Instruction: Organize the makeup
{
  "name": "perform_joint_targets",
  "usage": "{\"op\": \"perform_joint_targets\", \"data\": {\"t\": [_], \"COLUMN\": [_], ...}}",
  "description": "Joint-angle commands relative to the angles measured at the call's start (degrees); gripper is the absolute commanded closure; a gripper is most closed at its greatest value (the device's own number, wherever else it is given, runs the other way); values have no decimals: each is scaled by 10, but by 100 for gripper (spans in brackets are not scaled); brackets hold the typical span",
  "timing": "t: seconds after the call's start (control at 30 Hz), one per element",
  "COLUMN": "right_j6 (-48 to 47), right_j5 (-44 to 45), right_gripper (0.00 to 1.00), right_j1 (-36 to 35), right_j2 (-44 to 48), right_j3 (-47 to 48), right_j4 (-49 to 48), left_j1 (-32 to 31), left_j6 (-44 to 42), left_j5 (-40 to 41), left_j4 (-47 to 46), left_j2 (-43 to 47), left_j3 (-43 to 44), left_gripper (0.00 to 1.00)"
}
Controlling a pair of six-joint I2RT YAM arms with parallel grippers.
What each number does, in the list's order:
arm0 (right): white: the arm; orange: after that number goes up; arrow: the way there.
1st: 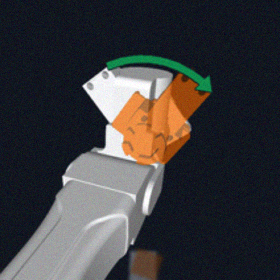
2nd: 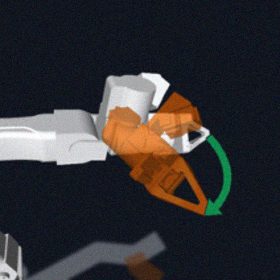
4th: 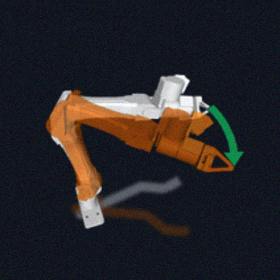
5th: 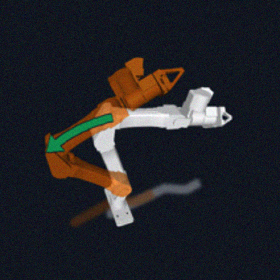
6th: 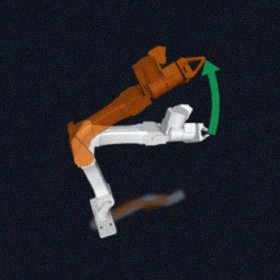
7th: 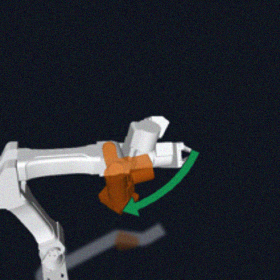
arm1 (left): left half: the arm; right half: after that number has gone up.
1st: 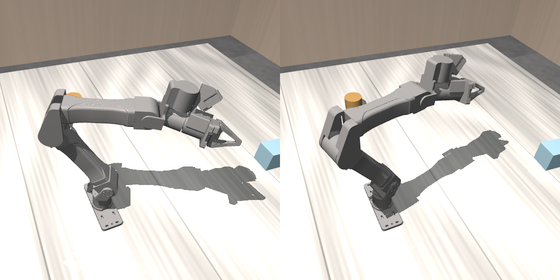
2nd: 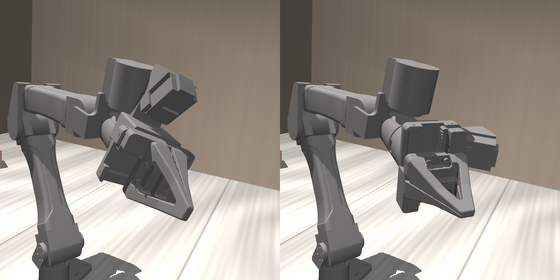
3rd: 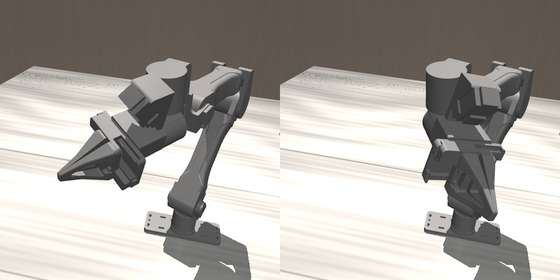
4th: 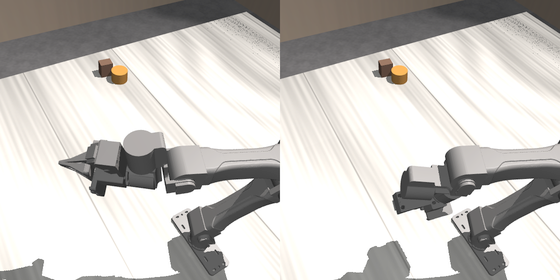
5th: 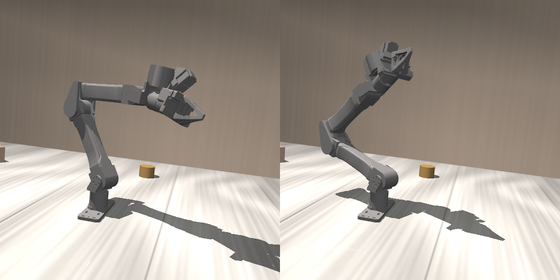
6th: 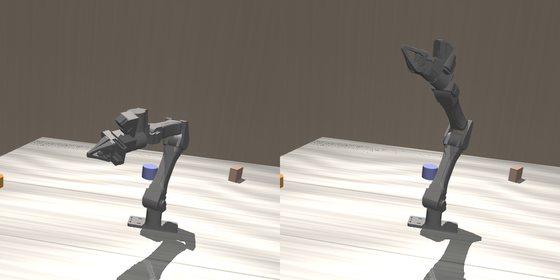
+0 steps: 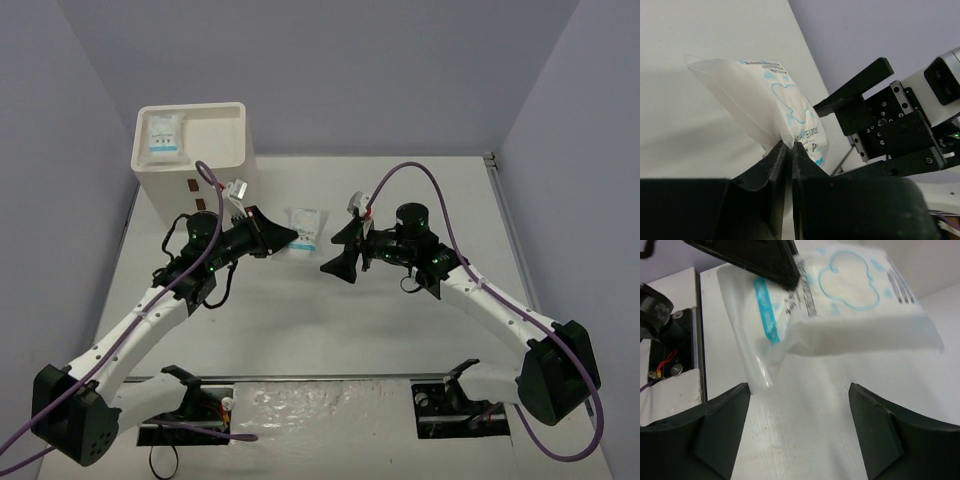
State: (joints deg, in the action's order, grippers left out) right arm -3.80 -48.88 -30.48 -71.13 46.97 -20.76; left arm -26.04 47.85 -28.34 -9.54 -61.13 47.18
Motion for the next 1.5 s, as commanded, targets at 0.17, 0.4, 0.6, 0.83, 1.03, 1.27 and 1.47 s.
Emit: {"op": "perform_joint_targets", "data": {"t": [0.17, 0.4, 0.6, 0.83, 1.03, 1.27, 1.47], "right_j6": [24, 38, 38, 35, 35, 38, 37], "right_j5": [103, 208, 199, 197, 200, 202, 211], "right_gripper": [0, 0, 0, 0, 0, 0, 0], "right_j1": [-2, -1, -1, -1, -1, -1, -1], "right_j2": [45, 97, 123, 144, 142, 138, 141], "right_j3": [54, 57, 43, 27, 25, 25, 30], "right_j4": [64, 98, 97, 99, 100, 102, 107], "left_j1": [8, 119, 229, 322, 335, 338, 345], "left_j6": [-268, -334, -357, -345, -364, -376, -371], "left_j5": [153, 118, 12, -67, -124, -159, -122], "left_j4": [52, 88, 67, 25, 51, 72, 59], "left_j2": [40, -58, -180, -290, -374, -413, -384], "left_j3": [128, 286, 418, 481, 544, 546, 506], "left_gripper": [100, 100, 100, 100, 100, 100, 57]}}
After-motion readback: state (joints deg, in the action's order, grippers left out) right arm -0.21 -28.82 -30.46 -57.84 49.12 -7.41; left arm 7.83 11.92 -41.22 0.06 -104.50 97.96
